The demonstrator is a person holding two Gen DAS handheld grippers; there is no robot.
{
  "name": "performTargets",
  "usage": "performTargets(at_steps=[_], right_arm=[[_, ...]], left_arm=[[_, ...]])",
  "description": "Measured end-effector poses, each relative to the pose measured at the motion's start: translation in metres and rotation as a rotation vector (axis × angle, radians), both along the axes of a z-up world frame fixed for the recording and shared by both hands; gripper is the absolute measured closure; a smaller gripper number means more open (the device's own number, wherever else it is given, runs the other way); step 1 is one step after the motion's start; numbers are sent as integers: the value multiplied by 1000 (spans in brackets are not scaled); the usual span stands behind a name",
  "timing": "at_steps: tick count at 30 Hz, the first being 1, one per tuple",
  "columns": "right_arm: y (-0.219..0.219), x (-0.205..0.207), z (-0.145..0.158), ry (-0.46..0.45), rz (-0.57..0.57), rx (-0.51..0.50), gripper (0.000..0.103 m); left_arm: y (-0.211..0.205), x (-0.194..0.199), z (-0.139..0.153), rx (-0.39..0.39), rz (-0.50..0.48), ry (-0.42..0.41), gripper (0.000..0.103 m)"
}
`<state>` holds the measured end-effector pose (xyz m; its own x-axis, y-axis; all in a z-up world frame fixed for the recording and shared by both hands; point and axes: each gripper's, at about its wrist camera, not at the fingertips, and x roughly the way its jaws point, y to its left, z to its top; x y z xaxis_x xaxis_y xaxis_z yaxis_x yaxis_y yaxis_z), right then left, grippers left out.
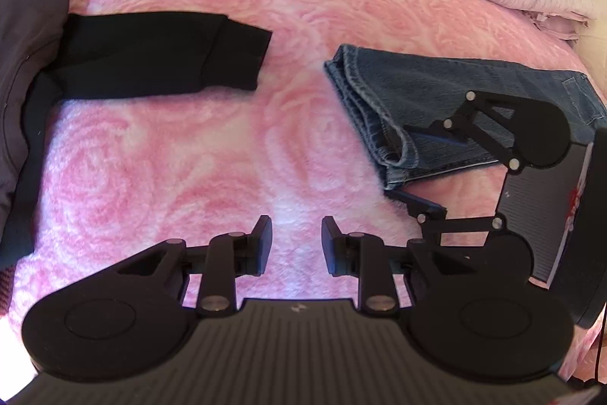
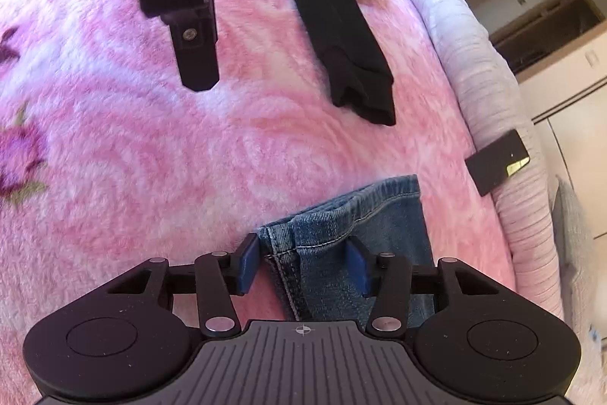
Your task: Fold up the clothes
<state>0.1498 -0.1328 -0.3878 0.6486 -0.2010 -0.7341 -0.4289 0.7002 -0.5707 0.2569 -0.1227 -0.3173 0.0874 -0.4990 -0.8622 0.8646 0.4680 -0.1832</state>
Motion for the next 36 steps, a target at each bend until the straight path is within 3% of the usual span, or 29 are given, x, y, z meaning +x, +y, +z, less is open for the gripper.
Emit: performTargets(at_steps=[2,5,9,13,18,21,24,27,30,34,36], right_arm=[[0,0,-1,1,6,2,56],[-5,-1,8,-5,-23,66,76],[-23,2,41,-45,-102,198,78],[-54,-4,93,-141,-182,318,79],[-133,-34,170,-292,-401,548,80],[-199,-71,210,-403,-534,673,80],[-273,-131,228,-533,-714,810,80],[-349,-202,210,-638,-952,936,80],[-419,-267,151,-675,-1193,1129,80],[-483,-321,58,-573,-1404,1352,79],[-496,-330,42,-537,-1404,1420,79]], left_arm=[[-3,-1,0,-2,-1,0,80],[-8,-3,-1,0,-3,0,79],[-17,-8,2,2,-31,-5,79],[-36,-16,10,-1,-66,-14,79],[-82,-39,26,-27,-140,-36,79],[-117,-62,36,-40,-197,-49,79],[-157,-93,45,-54,-265,-59,79],[-200,-133,49,-66,-338,-59,79],[-244,-177,46,-70,-408,-59,79],[-290,-236,32,-39,-490,-72,79],[-307,-261,27,-22,-519,-81,79]])
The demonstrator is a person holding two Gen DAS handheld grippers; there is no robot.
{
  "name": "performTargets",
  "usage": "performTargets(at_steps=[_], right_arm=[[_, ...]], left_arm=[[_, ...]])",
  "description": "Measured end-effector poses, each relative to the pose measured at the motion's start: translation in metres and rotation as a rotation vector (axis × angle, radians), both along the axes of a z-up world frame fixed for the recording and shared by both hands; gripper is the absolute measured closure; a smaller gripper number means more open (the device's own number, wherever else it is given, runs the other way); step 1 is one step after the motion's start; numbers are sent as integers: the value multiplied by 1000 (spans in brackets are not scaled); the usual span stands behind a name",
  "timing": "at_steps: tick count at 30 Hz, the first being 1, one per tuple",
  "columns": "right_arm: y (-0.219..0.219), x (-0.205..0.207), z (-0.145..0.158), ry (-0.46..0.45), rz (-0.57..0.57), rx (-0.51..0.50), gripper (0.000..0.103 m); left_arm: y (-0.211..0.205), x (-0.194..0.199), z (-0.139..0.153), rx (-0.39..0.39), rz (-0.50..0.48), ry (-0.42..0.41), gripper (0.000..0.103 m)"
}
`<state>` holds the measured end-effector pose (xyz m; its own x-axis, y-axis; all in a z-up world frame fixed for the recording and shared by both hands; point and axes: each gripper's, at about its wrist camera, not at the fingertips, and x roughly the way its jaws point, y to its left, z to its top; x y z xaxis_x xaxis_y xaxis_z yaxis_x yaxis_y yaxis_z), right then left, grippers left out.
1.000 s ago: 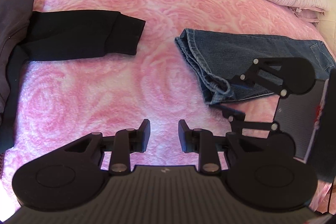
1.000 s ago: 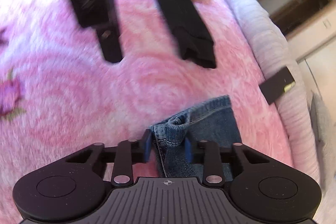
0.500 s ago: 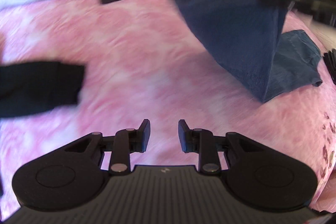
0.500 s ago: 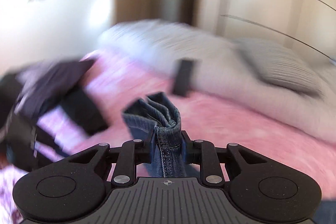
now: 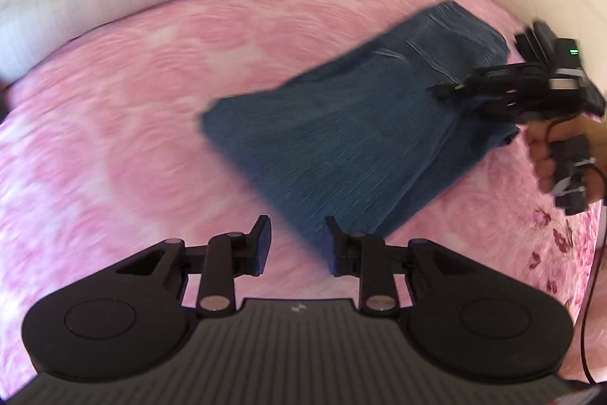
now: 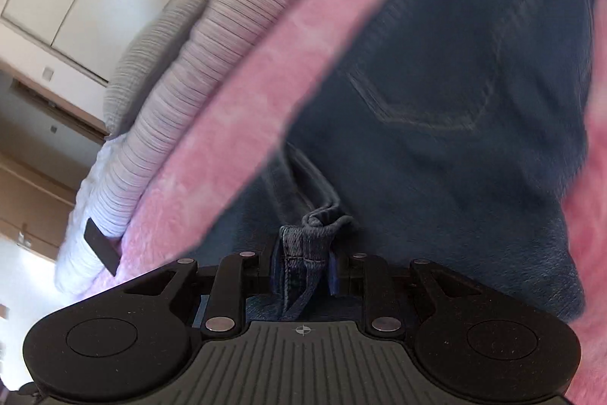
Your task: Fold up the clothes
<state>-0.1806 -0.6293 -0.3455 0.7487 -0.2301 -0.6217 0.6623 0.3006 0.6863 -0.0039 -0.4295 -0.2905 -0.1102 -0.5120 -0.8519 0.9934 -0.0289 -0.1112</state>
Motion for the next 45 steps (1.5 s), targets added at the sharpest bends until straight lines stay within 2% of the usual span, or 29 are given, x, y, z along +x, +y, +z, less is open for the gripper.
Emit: performTargets(at_steps=[3,6,8,9,12,14,15,16,20,23,25,28,30,32,34,36,37,39,40,41,43,45], right_arm=[[-7,-3,21,-59,62,-34,79],[-19,-9,54,-181,82,-130,79],[-30,-15,60,-215,67,-162,79],[-37,-15,51,-183,67,-132,79],[-56,-7,9,-43,103,60,79],[-57,-8,2,11,131,78,78],[-56,-12,5,4,127,77,75],[-54,-16,10,15,114,70,68],[-34,-33,34,83,71,-12,68],[-12,-35,54,144,89,-155,68],[10,-27,64,177,126,-253,68],[37,-2,68,200,216,-371,68],[48,15,64,187,289,-404,68],[51,39,58,191,354,-447,68],[47,54,44,220,365,-447,68],[35,67,23,303,349,-380,68],[30,71,13,333,349,-347,68],[30,73,11,340,342,-352,68],[35,76,18,369,342,-366,68],[42,76,24,382,343,-377,68],[62,67,40,316,350,-375,68],[89,59,52,245,375,-343,68]], left_arm=[[-15,-20,-1,3,2,-15,79],[-28,-34,1,-3,21,-29,79],[-37,-38,0,9,37,-39,78],[-41,-40,-2,17,42,-46,78],[-53,-44,-10,38,47,-61,78],[-58,-44,-9,30,42,-65,78],[-59,-44,-8,21,39,-63,78],[-62,-41,-9,19,40,-61,77],[-76,-24,-19,28,53,-47,76],[-85,-13,-37,73,37,-25,76],[-91,-10,-55,114,-3,-28,76],[-94,-6,-65,106,-34,-16,75],[-93,-1,-58,107,-36,-2,76],[-84,8,-47,74,-16,-18,77],[-73,27,-44,54,33,6,78],[-68,41,-54,87,72,23,78],[-68,46,-62,110,75,24,74],[-70,55,-76,116,78,57,69],[-70,59,-79,115,85,70,64],[-70,62,-78,108,86,79,64],[-65,64,-72,88,80,84,65],[-57,64,-63,71,71,73,71]])
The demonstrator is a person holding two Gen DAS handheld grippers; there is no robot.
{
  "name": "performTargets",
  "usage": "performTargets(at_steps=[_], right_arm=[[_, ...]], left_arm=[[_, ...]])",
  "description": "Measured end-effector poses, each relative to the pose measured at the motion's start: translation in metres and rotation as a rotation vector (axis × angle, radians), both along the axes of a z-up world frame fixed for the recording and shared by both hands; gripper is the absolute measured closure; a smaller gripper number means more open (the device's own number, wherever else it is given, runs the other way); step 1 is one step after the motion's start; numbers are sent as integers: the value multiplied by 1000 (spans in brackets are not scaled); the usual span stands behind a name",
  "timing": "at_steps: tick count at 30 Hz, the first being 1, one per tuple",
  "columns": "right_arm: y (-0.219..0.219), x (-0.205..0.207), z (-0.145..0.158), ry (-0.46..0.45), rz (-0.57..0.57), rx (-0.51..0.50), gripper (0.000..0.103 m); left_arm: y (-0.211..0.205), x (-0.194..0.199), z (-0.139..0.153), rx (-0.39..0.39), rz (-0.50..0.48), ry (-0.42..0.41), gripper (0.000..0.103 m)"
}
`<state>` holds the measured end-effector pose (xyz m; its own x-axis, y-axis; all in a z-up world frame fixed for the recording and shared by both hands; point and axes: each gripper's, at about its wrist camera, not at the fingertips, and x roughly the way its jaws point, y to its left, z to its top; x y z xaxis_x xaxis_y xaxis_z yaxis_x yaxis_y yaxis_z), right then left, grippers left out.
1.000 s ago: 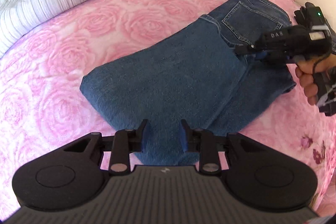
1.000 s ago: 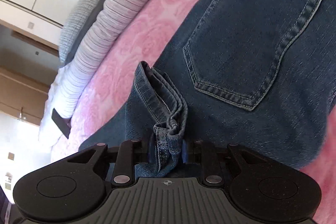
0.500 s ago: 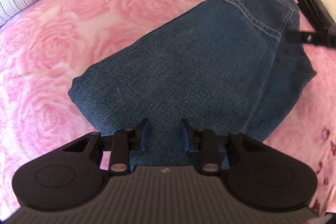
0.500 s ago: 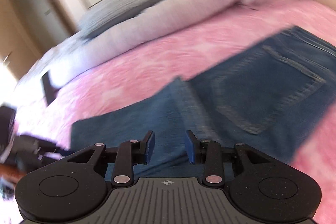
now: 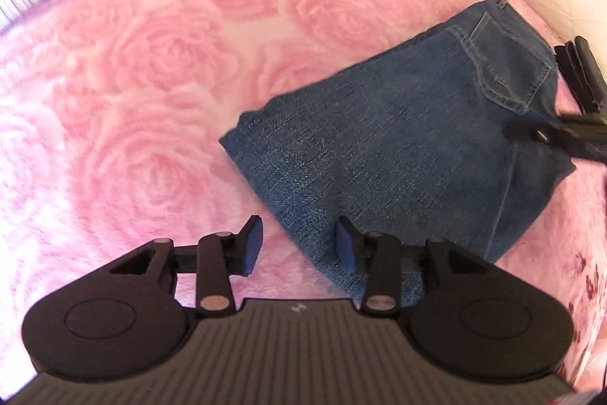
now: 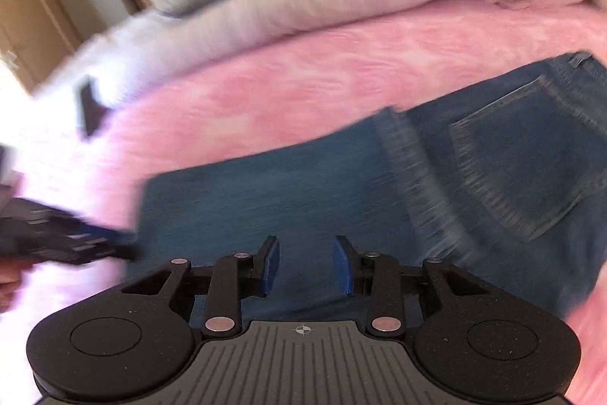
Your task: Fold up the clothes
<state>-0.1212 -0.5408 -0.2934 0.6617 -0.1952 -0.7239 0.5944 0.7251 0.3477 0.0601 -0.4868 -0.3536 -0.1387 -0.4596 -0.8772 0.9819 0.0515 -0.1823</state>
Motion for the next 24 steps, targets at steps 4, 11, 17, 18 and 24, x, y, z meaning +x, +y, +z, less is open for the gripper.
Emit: performTargets(at_steps=[4,11,17,18,24], right_arm=[[61,1,-11,-57,156,158,68],[90,34,-62,-110,201,136,56],[95,28,-64,-199,192,201,57],[98,25,-63,-206,201,224,57],[101,7,-55,-224,278,240,46]], left_arm=[[11,7,16,-18,2,34,73],[-2,-4,19,-56,-182,72,73],[-24,-22,-2,-1,-335,13,72],[-26,-22,-5,6,-334,17,72],[-31,-18,-8,24,-325,34,75]])
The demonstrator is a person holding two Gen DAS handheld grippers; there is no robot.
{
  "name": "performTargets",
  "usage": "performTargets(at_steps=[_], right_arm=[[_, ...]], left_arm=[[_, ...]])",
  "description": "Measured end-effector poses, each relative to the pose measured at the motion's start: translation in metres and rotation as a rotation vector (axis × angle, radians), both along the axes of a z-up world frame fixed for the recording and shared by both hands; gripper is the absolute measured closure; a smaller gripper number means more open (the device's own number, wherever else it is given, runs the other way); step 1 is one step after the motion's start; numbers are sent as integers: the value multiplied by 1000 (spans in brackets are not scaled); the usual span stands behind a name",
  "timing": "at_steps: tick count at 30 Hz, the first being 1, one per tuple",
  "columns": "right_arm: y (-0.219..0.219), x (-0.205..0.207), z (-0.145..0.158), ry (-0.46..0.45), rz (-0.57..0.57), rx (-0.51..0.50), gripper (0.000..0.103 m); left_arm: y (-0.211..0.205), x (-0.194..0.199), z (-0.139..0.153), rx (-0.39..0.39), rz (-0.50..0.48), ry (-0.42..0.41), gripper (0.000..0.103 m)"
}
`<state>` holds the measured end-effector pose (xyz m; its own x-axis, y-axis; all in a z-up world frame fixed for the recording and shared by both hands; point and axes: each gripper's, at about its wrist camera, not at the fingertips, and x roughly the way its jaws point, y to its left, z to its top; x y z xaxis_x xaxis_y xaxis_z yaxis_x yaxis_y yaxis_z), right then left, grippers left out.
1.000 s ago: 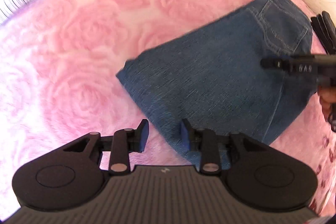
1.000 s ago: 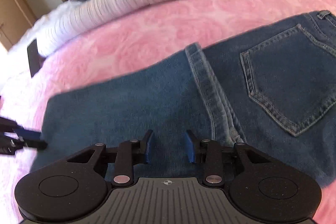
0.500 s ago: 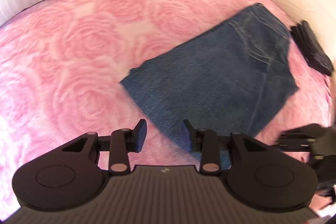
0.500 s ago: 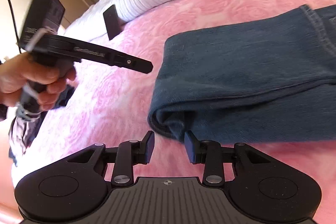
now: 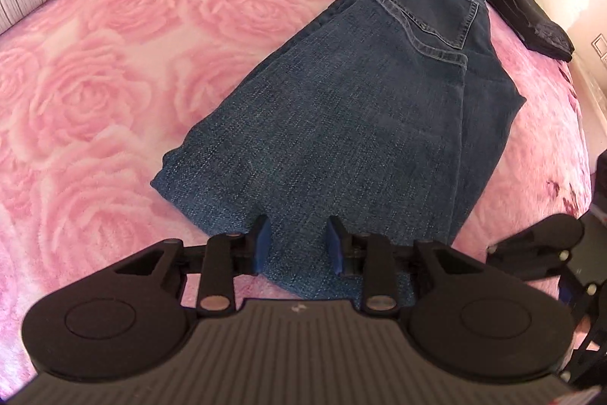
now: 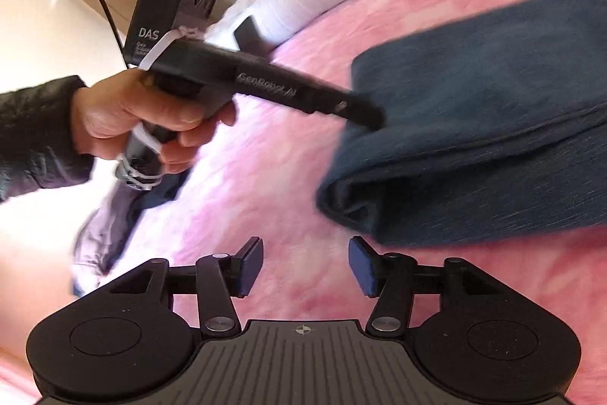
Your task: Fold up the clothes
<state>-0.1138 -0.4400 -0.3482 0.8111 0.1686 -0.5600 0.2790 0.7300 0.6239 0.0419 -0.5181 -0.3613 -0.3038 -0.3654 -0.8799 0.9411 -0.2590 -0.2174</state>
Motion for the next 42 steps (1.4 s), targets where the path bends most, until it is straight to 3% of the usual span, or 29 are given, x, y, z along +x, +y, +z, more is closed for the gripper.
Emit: performTargets(at_steps=[3,6,8,10,13,20,23,28,33,36,40,42], right_arm=[[-5,-1,-4,3,-42,-42,45],[-3,11,-13,-44,-15,-9,44],[9,17,-7,-39,-9,10,20],[26,16,-1,-22,26,-59,19],[26,8,-2,-3,34,-38,19],[33,23,13,73,121,-107,19],[47,20,34,115,168,-218,19],[100,32,58,250,244,-684,17],[139,79,25,362,316,-990,17],[154,104,-17,529,410,-1199,18],[139,93,-29,585,381,-1285,18],[126,86,-31,594,375,-1302,22]], left_arm=[[-1,0,1,-12,-8,4,77],[-3,-1,0,-19,-9,1,77],[-4,-3,-3,-19,-12,-9,79],[-6,-5,-6,-18,-12,-17,79],[-9,-7,-7,-18,-7,-35,79],[-9,3,0,-29,64,-9,84],[-1,17,17,-79,91,-18,81],[12,53,33,-112,183,-63,77],[28,80,33,-107,293,0,76],[37,83,28,-96,309,51,76],[39,82,15,-66,322,129,75],[31,85,2,-17,374,232,74]])
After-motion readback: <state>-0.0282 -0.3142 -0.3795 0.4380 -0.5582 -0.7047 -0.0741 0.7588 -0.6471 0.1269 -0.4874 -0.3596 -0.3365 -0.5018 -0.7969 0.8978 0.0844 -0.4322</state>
